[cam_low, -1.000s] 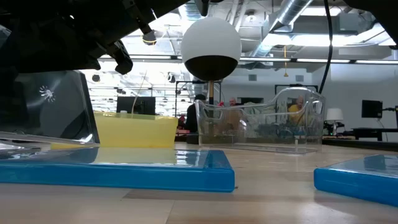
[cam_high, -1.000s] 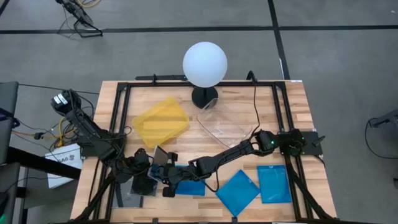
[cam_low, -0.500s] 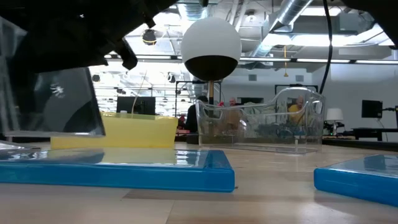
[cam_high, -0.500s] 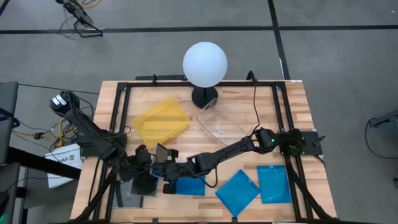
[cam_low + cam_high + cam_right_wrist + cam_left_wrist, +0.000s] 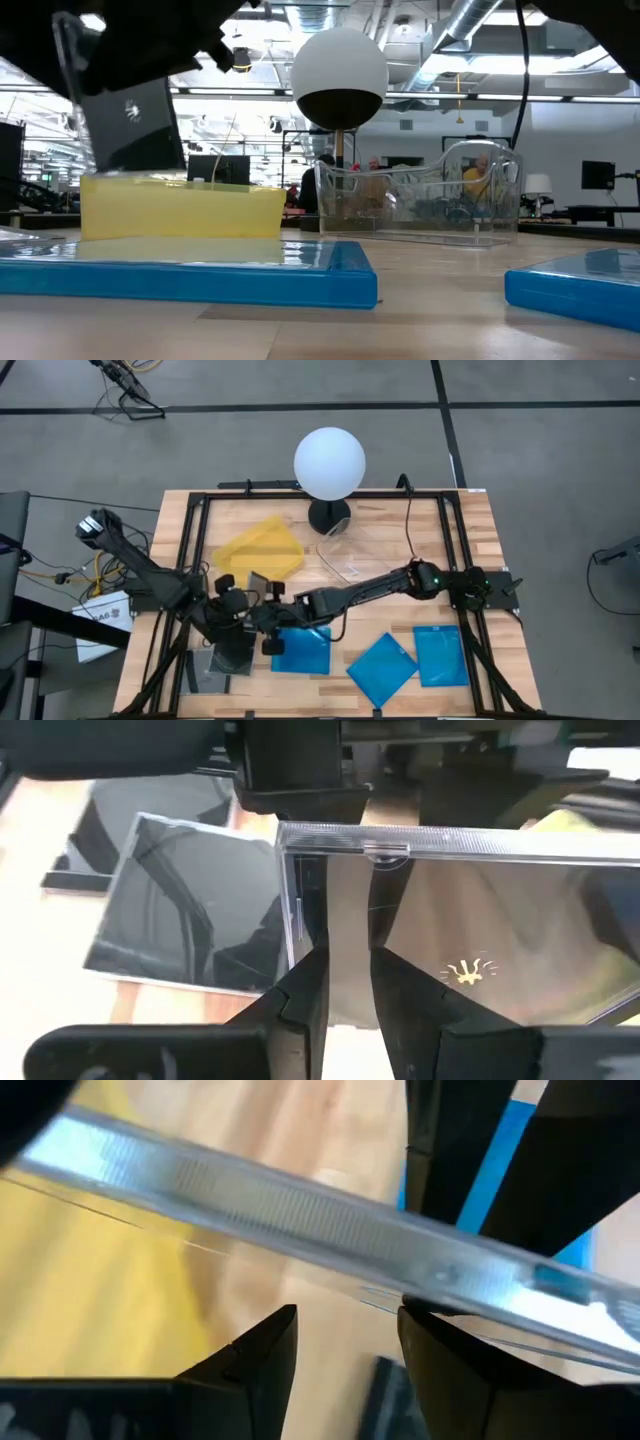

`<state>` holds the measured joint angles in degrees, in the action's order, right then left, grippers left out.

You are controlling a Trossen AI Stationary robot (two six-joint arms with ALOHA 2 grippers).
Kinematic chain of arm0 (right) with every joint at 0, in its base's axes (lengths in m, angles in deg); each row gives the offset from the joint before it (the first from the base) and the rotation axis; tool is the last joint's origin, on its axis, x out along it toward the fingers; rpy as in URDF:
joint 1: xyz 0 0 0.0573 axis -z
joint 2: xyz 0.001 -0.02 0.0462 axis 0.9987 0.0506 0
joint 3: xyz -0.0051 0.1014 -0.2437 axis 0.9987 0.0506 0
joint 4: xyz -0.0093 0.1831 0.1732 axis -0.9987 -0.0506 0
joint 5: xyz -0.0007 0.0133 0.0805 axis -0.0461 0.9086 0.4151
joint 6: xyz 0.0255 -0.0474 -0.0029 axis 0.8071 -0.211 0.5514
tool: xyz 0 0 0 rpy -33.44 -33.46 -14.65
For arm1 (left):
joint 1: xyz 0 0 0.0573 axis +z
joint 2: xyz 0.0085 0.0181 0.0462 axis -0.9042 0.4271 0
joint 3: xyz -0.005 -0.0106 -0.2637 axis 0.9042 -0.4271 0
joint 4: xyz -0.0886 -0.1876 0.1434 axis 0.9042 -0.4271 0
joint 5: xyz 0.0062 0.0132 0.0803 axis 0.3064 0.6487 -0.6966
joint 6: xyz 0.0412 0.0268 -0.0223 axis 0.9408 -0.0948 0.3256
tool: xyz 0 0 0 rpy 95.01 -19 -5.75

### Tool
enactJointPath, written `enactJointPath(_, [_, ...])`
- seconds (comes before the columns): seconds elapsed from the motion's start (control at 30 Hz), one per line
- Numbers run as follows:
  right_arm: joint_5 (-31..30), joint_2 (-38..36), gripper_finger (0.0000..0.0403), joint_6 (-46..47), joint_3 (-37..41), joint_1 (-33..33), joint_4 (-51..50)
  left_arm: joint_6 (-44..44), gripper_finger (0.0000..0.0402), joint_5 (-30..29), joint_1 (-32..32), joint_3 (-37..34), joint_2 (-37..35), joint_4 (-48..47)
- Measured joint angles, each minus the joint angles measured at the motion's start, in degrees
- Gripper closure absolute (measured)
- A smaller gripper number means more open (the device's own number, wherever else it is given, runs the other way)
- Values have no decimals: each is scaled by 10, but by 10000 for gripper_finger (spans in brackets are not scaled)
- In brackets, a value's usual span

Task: Pick & place jewel cases by type
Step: Put the right black CD case into the yellow bin

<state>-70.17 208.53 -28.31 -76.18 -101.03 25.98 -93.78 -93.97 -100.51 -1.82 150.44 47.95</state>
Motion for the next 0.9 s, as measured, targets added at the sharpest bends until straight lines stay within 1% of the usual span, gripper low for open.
enactJointPath(0.07, [11,-1,328,-21,-16,8,-17,13,228,0,14,30,0,-41])
enactJointPath(0.17, [44,-1,328,-48,-33,29,-31,29,228,4,43,67,0,-109])
enactJointPath(0.3, [111,-8,328,-84,-34,72,-33,44,228,-3,98,97,-2,-180])
enactJointPath(0.4, [169,-11,328,-107,-34,102,-44,50,228,0,144,104,-4,-190])
enactJointPath(0.47, [200,-10,328,-130,-34,118,-39,47,228,2,172,104,-5,-205])
enactJointPath(0.6, [253,-10,328,-162,-34,144,-49,31,228,1,216,104,-3,-196])
enactJointPath(0.73, [264,-11,328,-178,-35,157,-63,22,228,1,240,104,-3,-187])
enactJointPath(0.9, [266,-19,328,-190,-34,162,-77,35,228,2,251,104,-2,-164])
